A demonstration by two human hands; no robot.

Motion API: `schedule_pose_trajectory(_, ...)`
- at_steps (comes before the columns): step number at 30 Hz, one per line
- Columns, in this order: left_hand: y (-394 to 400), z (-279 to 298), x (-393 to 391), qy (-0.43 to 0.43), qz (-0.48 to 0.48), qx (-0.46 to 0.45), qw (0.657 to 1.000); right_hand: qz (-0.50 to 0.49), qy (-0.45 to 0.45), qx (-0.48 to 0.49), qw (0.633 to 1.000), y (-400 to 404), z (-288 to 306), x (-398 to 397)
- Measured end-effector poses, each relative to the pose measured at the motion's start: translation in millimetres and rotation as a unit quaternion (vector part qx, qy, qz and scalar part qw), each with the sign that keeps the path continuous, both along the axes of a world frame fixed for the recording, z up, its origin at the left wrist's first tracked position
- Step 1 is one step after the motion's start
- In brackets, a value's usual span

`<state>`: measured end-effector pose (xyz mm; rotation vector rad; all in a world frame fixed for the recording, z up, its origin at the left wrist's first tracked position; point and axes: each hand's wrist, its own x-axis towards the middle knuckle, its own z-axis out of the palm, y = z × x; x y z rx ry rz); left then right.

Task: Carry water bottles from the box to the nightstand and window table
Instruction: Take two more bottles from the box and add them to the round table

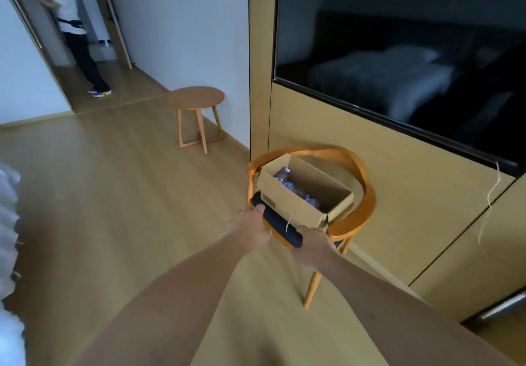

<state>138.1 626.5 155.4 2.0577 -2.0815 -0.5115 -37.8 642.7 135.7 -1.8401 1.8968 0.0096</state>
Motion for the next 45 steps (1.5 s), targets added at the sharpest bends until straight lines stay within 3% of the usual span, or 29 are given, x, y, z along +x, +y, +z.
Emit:
schedule_pose_trajectory(15,-291.6,-56.6,10.6,0.003,-0.069,0.039,0.997,-0.05,-0.043,0.039,0.997,-279.7,-69.1,25.1)
schedule_pose_trajectory(21,-388.4,-69.3,3.9,0.019,-0.117,0.045,0.992,-0.145,-0.068,0.062,0.985,-348.1,-78.0,12.8)
schedule_pose_trajectory(34,-563.0,-147.6,-4.8,0.015,-0.268,0.144,0.952,-0.348,-0.076,0.119,0.927,-444.0,-131.7,19.9)
schedule_pose_trajectory(45,-594.9,-216.7,-35.9,-0.021,-0.251,0.255,0.934,-0.387,-0.056,0.226,0.892,-458.5,-183.5,-9.9)
